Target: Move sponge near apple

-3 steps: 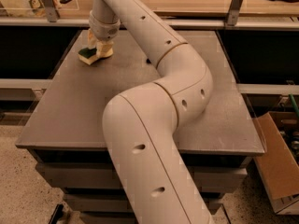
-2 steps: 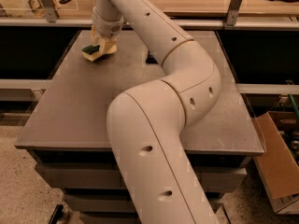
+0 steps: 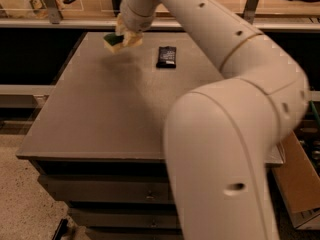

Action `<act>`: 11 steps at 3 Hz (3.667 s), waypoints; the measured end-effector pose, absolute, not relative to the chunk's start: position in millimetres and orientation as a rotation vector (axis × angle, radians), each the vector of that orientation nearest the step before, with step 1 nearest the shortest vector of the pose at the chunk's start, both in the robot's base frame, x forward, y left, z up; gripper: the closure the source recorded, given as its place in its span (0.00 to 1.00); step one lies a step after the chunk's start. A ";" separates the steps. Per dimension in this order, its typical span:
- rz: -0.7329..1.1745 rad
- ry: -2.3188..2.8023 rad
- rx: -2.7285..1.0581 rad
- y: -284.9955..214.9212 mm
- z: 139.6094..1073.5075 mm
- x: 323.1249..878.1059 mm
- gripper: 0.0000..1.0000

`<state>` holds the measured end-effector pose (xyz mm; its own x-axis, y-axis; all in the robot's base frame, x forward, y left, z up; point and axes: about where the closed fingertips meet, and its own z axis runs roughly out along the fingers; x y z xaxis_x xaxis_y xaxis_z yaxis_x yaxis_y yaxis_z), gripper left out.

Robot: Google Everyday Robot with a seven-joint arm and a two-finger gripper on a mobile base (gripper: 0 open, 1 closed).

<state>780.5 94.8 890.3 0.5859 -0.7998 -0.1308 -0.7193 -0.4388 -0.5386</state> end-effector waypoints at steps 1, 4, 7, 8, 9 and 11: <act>-0.168 1.131 -2.154 67.7 891.4 758.9 1.00; -0.113 1.010 -2.121 -14.6 889.8 708.2 1.00; -0.086 1.017 -2.256 -71.1 895.9 666.0 1.00; -0.050 1.051 -2.275 -87.0 885.8 647.3 1.00; -0.023 1.093 -2.292 -100.8 877.3 629.7 1.00; 0.019 1.116 -2.336 -109.3 870.2 616.0 0.85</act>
Offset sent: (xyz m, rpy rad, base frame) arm -0.0753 -0.1090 -0.0195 0.2831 -0.0773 0.0772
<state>616.0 -109.3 870.2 0.6560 -0.7161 -0.2384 -0.7237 -0.5072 -0.4679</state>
